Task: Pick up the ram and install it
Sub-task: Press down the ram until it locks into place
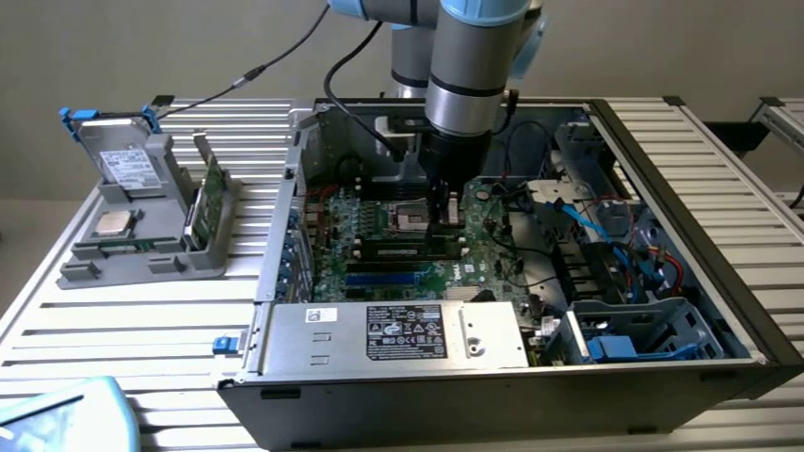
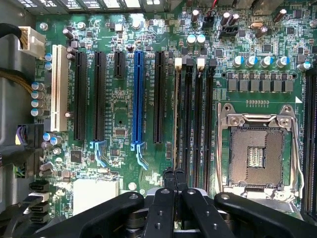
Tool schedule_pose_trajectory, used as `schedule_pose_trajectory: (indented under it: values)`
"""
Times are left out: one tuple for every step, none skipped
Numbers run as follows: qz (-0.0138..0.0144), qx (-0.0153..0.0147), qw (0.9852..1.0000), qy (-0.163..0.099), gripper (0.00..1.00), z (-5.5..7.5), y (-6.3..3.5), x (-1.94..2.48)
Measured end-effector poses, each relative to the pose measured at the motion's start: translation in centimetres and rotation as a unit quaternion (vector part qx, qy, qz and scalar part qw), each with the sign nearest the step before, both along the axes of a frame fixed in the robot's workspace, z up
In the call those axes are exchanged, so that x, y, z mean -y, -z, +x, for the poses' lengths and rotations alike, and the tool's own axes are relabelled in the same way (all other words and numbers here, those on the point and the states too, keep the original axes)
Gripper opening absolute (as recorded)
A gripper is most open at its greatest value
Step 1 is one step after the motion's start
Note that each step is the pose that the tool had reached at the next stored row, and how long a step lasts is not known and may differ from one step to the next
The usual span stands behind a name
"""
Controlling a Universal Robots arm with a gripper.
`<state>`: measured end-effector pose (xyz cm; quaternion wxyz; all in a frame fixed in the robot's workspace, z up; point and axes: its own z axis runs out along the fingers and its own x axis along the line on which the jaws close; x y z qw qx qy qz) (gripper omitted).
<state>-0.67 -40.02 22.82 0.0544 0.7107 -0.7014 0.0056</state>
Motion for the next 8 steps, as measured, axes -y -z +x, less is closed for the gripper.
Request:
schedule_pose_trajectory:
  values:
    - [0.0001, 0.0, 1.0, 0.0, 0.11, 0.0, 0.01, 0.0]
    - [0.0001, 0.0, 1.0, 0.0, 0.11, 0.0, 0.01, 0.0]
    - [0.0001, 0.0, 1.0, 0.0, 0.11, 0.0, 0.02, 0.0]
    - [0.0001, 0.0001, 1.0, 0.0, 0.11, 0.0, 0.06, 0.0]
    - [0.0, 0.0, 1.0, 0.0, 0.11, 0.0, 0.11, 0.0]
    - [-0.0002, 0.0, 1.0, 0.0, 0.11, 0.0, 0.16, 0.01]
    - [-0.0002, 0.0, 1.0, 0.0, 0.11, 0.0, 0.2, 0.01]
    - [0.0, 0.0, 1.0, 0.0, 0.11, 0.0, 0.24, 0.01]
